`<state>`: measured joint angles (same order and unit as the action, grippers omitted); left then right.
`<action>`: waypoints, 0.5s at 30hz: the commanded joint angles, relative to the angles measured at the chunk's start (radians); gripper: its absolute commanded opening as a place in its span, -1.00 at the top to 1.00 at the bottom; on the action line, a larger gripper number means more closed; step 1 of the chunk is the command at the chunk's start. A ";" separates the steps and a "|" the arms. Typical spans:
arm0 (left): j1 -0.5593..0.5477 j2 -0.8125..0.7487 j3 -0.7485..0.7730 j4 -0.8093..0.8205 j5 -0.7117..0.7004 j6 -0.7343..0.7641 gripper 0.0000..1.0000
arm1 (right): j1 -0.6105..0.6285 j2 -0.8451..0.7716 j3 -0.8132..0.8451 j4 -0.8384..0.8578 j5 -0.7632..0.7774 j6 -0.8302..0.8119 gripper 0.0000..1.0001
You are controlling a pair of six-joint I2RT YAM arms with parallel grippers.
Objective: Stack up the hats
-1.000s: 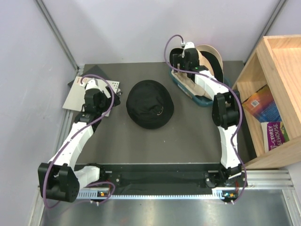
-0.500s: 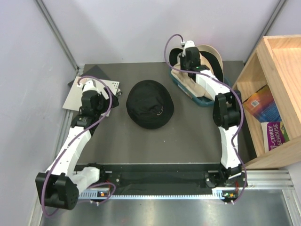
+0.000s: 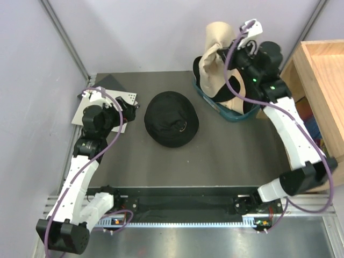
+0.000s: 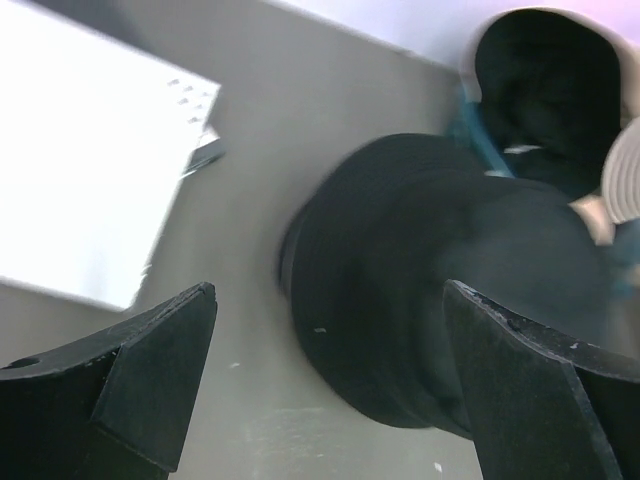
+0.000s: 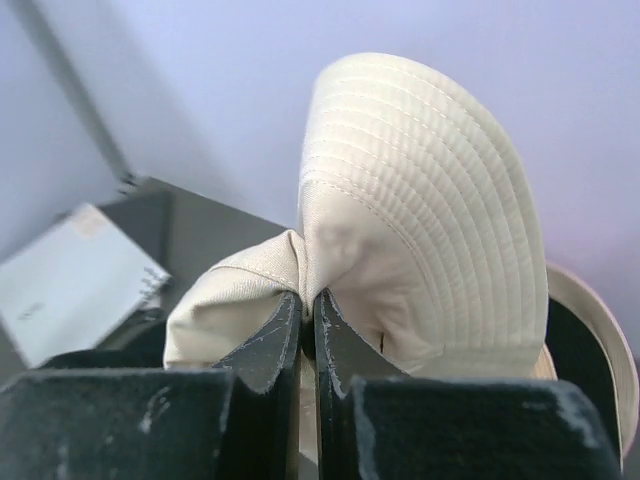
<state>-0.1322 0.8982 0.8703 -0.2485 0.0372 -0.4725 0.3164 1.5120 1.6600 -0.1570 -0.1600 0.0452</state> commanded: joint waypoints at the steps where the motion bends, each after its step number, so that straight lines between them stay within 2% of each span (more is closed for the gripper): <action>1: 0.005 -0.065 0.030 0.152 0.226 0.020 -0.98 | 0.000 -0.119 -0.032 -0.024 -0.289 0.034 1.00; 3: 0.005 -0.084 0.033 0.185 0.304 0.017 -0.98 | 0.000 -0.166 -0.032 -0.044 -0.360 0.050 1.00; 4: 0.005 -0.091 0.030 0.211 0.390 0.012 -0.98 | 0.001 -0.179 -0.035 -0.047 -0.445 0.070 1.00; 8: 0.005 -0.117 0.024 0.394 0.576 -0.052 -0.98 | 0.003 -0.242 -0.063 -0.018 -0.689 0.120 1.00; 11: 0.005 -0.122 0.029 0.512 0.709 -0.113 -0.98 | 0.006 -0.295 -0.124 0.088 -0.821 0.214 1.00; 14: 0.003 -0.116 0.016 0.632 0.823 -0.210 -0.98 | 0.010 -0.337 -0.192 0.268 -0.923 0.362 1.00; 15: 0.003 -0.114 0.010 0.717 0.842 -0.265 -0.98 | 0.013 -0.357 -0.212 0.336 -0.946 0.411 1.00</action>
<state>-0.1314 0.7898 0.8707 0.1539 0.6609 -0.5835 0.3187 1.2358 1.4967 -0.1059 -0.8799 0.2481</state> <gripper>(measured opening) 0.991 0.020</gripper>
